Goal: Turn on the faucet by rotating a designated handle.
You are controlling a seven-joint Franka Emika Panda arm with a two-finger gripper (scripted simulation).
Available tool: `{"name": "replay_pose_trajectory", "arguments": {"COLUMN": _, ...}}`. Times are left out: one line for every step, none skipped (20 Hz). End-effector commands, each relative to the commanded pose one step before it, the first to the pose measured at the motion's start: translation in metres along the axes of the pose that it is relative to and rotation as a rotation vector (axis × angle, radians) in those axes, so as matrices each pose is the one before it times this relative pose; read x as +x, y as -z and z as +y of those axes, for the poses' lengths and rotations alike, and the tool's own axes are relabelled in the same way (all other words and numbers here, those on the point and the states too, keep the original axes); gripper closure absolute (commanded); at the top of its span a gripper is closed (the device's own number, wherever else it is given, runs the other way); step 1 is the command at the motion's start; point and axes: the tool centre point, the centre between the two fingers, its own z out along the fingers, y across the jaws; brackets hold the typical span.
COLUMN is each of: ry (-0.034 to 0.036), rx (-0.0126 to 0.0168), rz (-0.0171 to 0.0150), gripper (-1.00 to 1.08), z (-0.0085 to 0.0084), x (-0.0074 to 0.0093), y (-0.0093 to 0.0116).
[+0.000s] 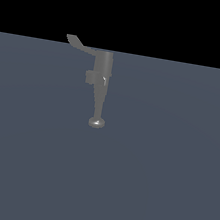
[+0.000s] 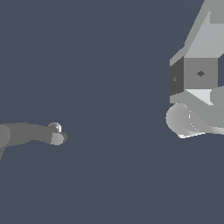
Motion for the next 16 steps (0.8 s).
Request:
{"name": "replay_pose_trajectory", "arguments": {"ry": -0.00216, "rx": 0.00153, "rz": -0.00015, "gripper": 1.08, "z": -0.00033, "x": 0.00070, "y": 0.00000}}
{"name": "replay_pose_trajectory", "arguments": {"ry": -0.00284, "rx": 0.00191, "rz": -0.00003, "gripper": 1.08, "z": -0.00030, "x": 0.00081, "y": 0.00005}}
{"name": "replay_pose_trajectory", "arguments": {"ry": -0.00403, "rx": 0.00228, "rz": -0.00003, "gripper": 1.08, "z": -0.00028, "x": 0.00107, "y": 0.00009}}
{"name": "replay_pose_trajectory", "arguments": {"ry": -0.00517, "rx": 0.00271, "rz": -0.00005, "gripper": 1.08, "z": -0.00029, "x": 0.00134, "y": 0.00012}}
{"name": "replay_pose_trajectory", "arguments": {"ry": -0.00623, "rx": 0.00321, "rz": -0.00009, "gripper": 1.08, "z": -0.00035, "x": 0.00161, "y": 0.00014}}
{"name": "replay_pose_trajectory", "arguments": {"ry": -0.00716, "rx": 0.00384, "rz": -0.00016, "gripper": 1.08, "z": -0.00048, "x": 0.00187, "y": 0.00013}}
{"name": "replay_pose_trajectory", "arguments": {"ry": -0.00812, "rx": 0.00453, "rz": -0.00026, "gripper": 1.08, "z": -0.00062, "x": 0.00214, "y": 0.00012}}
{"name": "replay_pose_trajectory", "arguments": {"ry": -0.00909, "rx": 0.00513, "rz": -0.00038, "gripper": 1.08, "z": -0.00078, "x": 0.00241, "y": 0.00011}}
{"name": "replay_pose_trajectory", "arguments": {"ry": -0.01018, "rx": 0.00562, "rz": -0.00051, "gripper": 1.08, "z": -0.00088, "x": 0.00267, "y": 0.00010}}
{"name": "replay_pose_trajectory", "arguments": {"ry": -0.01135, "rx": 0.00602, "rz": -0.00066, "gripper": 1.08, "z": -0.00097, "x": 0.00294, "y": 0.00009}}
{"name": "replay_pose_trajectory", "arguments": {"ry": -0.01251, "rx": 0.00645, "rz": -0.00083, "gripper": 1.08, "z": -0.00108, "x": 0.00321, "y": 0.00006}}
{"name": "replay_pose_trajectory", "arguments": {"ry": -0.01364, "rx": 0.00690, "rz": -0.00105, "gripper": 1.08, "z": -0.00124, "x": 0.00347, "y": 0.00002}}
{"name": "replay_pose_trajectory", "arguments": {"ry": -0.01483, "rx": 0.00732, "rz": -0.00129, "gripper": 1.08, "z": -0.00139, "x": 0.00374, "y": -0.00003}}
{"name": "replay_pose_trajectory", "arguments": {"ry": -0.01603, "rx": 0.00767, "rz": -0.00155, "gripper": 1.08, "z": -0.00156, "x": 0.00399, "y": -0.00009}}
{"name": "replay_pose_trajectory", "arguments": {"ry": -0.01730, "rx": 0.00799, "rz": -0.00185, "gripper": 1.08, "z": -0.00173, "x": 0.00425, "y": -0.00016}}
{"name": "replay_pose_trajectory", "arguments": {"ry": -0.01856, "rx": 0.00827, "rz": -0.00216, "gripper": 1.08, "z": -0.00193, "x": 0.00451, "y": -0.00024}}
